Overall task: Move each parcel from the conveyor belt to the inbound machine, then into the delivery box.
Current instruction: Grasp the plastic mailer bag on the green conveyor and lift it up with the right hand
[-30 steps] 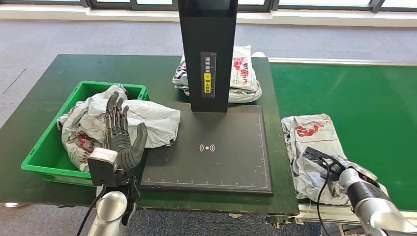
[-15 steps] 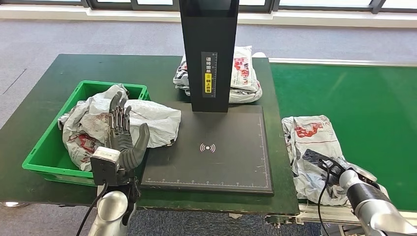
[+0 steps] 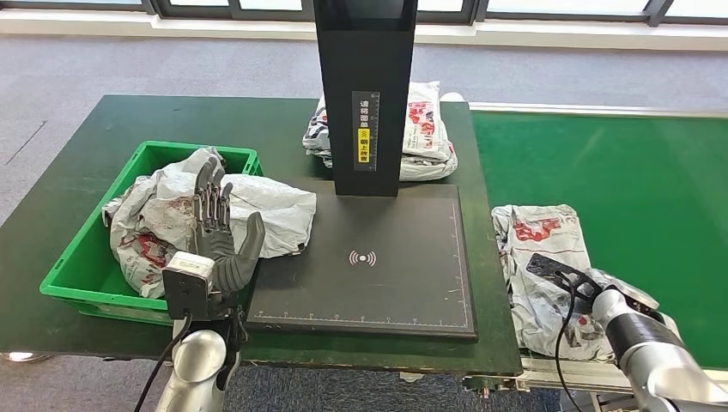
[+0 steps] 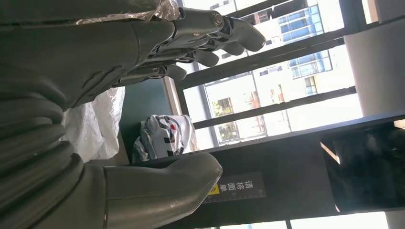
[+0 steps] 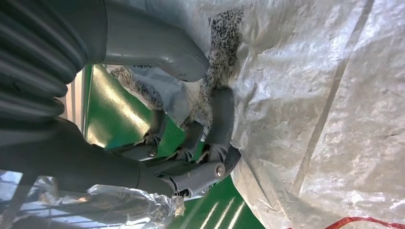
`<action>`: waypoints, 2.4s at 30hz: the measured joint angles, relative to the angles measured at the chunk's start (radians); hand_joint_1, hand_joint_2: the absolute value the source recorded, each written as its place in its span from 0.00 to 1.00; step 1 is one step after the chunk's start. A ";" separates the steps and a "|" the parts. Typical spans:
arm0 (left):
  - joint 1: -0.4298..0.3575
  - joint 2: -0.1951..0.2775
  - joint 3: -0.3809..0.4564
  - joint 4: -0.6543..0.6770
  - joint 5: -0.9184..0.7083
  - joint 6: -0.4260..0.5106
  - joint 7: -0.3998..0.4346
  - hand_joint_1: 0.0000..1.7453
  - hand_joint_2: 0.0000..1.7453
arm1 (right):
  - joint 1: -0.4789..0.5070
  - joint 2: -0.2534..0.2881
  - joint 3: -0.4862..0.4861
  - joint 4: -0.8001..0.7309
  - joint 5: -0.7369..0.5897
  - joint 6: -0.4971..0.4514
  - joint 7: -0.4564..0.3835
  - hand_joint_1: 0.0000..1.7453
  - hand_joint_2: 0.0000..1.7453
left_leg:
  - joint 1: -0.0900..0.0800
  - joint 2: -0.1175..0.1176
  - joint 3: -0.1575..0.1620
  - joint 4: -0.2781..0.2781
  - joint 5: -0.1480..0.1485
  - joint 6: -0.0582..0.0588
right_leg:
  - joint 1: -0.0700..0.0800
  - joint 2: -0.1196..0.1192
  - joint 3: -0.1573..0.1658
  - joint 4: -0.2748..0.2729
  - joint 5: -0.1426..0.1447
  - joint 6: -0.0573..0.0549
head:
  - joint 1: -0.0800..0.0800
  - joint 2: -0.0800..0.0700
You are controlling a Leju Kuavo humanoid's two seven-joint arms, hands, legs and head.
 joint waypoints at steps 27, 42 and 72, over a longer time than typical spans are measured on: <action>0.026 0.003 0.002 0.001 -0.047 0.013 -0.021 0.00 1.00 | 0.016 0.031 -0.038 -0.010 -0.208 0.054 -0.251 1.00 1.00 | 0.001 0.006 0.003 0.001 -0.001 0.000 | 0.001 0.007 0.003 -0.001 0.001 0.002 | 0.000 0.000; 0.054 0.003 0.028 -0.004 -0.097 0.007 -0.043 0.00 1.00 | 0.082 0.113 -0.055 -0.094 -0.360 0.124 -0.390 1.00 1.00 | 0.003 0.009 0.002 0.000 -0.003 -0.002 | 0.002 0.010 0.000 0.000 0.001 0.001 | 0.000 0.000; 0.093 0.003 0.052 -0.046 -0.140 0.050 -0.043 0.00 1.00 | 0.062 0.294 -0.039 -0.246 -1.017 0.217 -0.431 1.00 1.00 | 0.014 0.037 0.006 -0.017 0.001 -0.030 | 0.012 0.038 -0.018 0.006 0.005 -0.029 | 0.000 0.000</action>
